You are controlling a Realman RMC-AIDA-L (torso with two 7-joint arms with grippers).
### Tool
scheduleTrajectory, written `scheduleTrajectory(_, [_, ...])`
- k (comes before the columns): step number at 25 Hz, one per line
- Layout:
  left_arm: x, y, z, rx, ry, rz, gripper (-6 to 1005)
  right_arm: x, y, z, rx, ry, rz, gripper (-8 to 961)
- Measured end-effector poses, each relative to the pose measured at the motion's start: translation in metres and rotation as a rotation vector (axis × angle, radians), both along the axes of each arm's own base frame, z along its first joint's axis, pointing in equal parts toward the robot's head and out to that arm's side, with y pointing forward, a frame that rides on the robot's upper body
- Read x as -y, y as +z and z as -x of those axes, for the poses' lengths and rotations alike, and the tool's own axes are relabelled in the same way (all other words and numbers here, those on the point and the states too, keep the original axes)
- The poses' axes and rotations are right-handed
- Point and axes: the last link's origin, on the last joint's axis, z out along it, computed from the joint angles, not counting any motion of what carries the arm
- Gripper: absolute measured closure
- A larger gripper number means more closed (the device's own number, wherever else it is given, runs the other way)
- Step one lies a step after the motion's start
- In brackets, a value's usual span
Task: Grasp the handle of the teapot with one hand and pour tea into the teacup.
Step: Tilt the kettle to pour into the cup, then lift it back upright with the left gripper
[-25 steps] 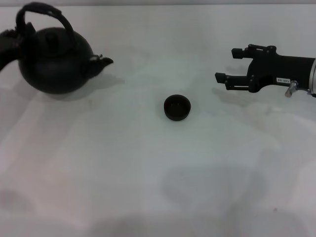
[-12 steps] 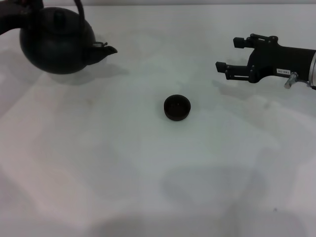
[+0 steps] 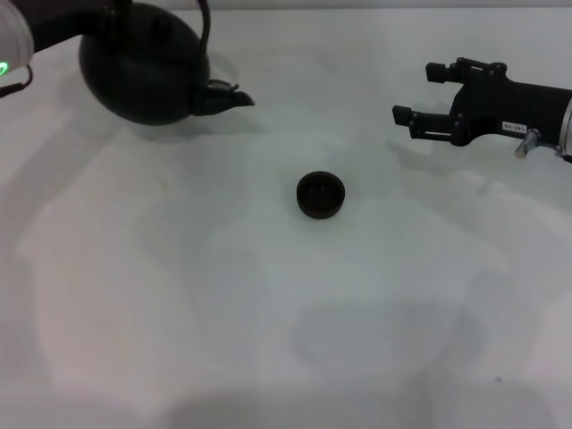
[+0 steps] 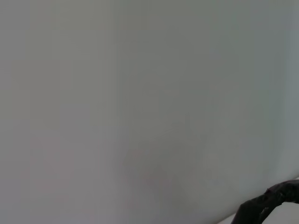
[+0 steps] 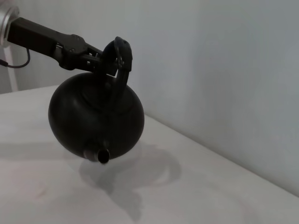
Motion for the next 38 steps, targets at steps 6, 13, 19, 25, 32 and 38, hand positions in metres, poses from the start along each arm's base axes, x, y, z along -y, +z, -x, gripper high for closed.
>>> scheduleTrajectory(6, [0.007,-0.008,-0.025,-0.027,-0.057,0.017,850,-0.002,0.005,-0.001,-0.009,-0.009,-0.023,108])
scheduleTrajectory(13, [0.019,-0.017,-0.041,-0.100,-0.088,0.023,850,-0.003,0.008,-0.002,-0.013,-0.013,-0.034,110])
scheduleTrajectory(19, [0.024,-0.025,-0.046,-0.146,-0.094,0.025,850,-0.003,0.008,-0.003,-0.012,-0.014,-0.033,113])
scheduleTrajectory(25, [0.026,-0.031,-0.054,-0.179,-0.112,0.040,850,-0.002,0.008,-0.004,-0.012,-0.018,-0.033,112])
scheduleTrajectory(32, [0.031,-0.038,-0.065,-0.221,-0.138,0.056,850,-0.002,0.009,-0.005,-0.016,-0.016,-0.042,112])
scheduleTrajectory(38, [0.031,-0.042,-0.072,-0.240,-0.150,0.066,849,-0.001,0.011,-0.009,-0.021,-0.030,-0.049,113])
